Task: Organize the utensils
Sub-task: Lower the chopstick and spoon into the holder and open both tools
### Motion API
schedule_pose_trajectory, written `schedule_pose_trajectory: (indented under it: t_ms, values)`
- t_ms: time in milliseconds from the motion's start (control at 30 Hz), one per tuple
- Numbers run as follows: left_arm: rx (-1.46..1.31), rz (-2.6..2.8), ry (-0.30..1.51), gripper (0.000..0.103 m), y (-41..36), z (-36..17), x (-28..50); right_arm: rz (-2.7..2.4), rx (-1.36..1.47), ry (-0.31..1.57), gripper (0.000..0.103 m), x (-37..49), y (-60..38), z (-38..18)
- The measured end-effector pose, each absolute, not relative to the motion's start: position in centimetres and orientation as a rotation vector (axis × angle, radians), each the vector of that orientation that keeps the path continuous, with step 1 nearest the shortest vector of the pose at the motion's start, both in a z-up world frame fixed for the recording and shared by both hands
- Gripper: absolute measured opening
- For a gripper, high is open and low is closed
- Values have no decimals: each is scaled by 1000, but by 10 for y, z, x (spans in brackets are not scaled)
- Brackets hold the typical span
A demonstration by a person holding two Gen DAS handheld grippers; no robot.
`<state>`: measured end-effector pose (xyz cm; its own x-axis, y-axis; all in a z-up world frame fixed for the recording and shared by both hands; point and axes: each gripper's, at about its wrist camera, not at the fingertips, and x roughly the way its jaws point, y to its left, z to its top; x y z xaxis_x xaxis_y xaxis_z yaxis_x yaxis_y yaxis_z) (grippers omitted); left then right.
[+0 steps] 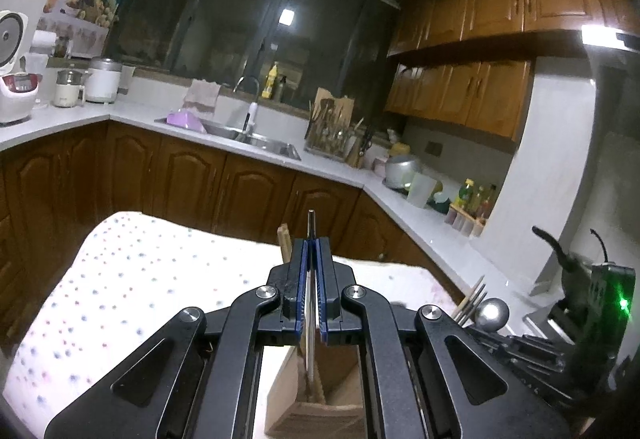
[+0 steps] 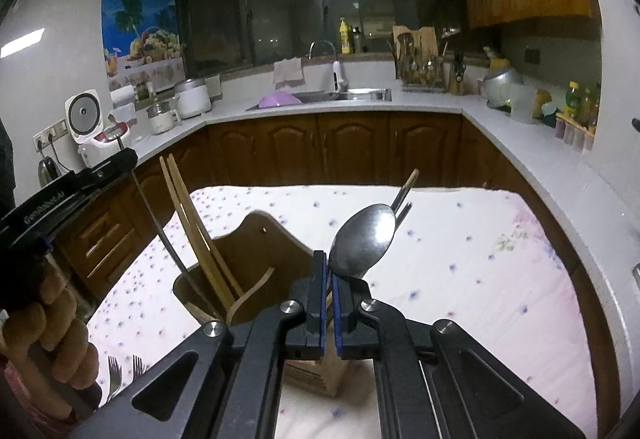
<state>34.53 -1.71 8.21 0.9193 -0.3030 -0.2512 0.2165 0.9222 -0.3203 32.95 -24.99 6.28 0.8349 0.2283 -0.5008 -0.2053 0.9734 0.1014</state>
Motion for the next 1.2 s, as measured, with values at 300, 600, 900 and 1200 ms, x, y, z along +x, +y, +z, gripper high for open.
schedule_pose_trajectory:
  t_ms: [300,600,900,1200]
  values:
    - [-254,-280,372,4,-27,63,346,235,65,598,2,335,-248,40]
    - [-225,-271,382,4,-29,67,347,230,101,609,2,337,-254,32]
    - [-223,-256,410,5,-29,66,351,237,120,616,2,340,-256,33]
    - [-216,-245,420,5,-28,64,352,239,133,615,3,340,-258,32]
